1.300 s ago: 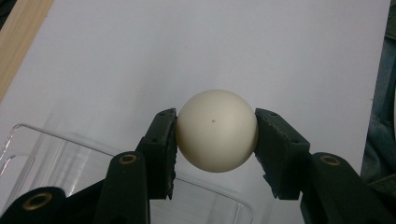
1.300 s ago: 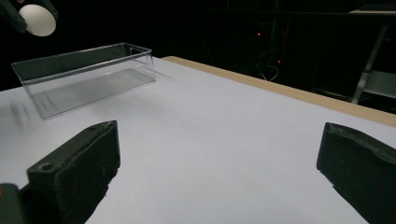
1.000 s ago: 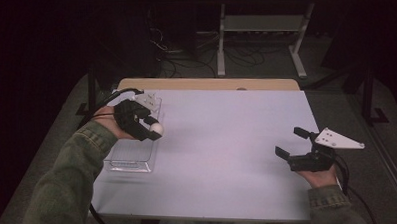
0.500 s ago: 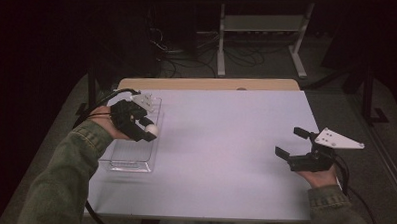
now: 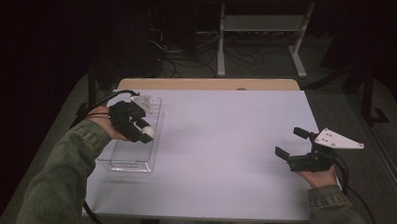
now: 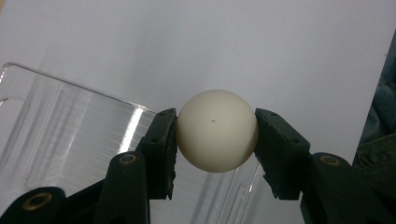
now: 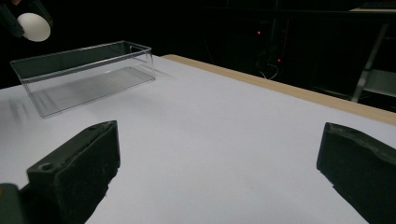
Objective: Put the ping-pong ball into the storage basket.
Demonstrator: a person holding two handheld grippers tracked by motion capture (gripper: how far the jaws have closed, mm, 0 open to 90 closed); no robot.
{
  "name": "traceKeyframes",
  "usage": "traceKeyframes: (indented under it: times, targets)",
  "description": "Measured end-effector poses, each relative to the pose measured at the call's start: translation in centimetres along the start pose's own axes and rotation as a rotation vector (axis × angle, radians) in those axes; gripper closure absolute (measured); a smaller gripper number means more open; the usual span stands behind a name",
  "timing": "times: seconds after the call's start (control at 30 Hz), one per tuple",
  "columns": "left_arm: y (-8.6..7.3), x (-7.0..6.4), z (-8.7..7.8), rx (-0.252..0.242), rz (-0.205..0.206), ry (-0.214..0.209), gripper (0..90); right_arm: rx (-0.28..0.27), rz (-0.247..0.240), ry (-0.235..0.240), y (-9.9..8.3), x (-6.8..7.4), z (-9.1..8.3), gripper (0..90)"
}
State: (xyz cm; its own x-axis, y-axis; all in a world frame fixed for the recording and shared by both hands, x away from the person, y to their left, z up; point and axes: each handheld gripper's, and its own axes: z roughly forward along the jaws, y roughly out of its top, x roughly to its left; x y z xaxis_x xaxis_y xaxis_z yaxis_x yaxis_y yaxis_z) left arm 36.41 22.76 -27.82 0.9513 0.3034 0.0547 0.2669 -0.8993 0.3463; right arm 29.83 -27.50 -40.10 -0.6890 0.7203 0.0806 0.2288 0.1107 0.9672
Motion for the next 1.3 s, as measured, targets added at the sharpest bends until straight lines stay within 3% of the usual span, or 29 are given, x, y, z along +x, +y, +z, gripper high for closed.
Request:
traceKeyframes:
  times: [0.17,0.47,1.3]
  targets:
    - [0.0,0.1,0.3,0.05,-0.004,0.001,50.7,0.0,0.0,-0.001,0.0,0.0,0.0,0.0]
    - [-0.1,0.2,0.4,0.093,-0.007,-0.002,50.7,0.001,0.0,-0.001,0.0,0.0,0.0,0.0]
    - [-1.3,0.4,1.7,0.135,-0.016,-0.013,50.8,0.001,0.002,0.0,0.0,0.0,0.0,0.0]
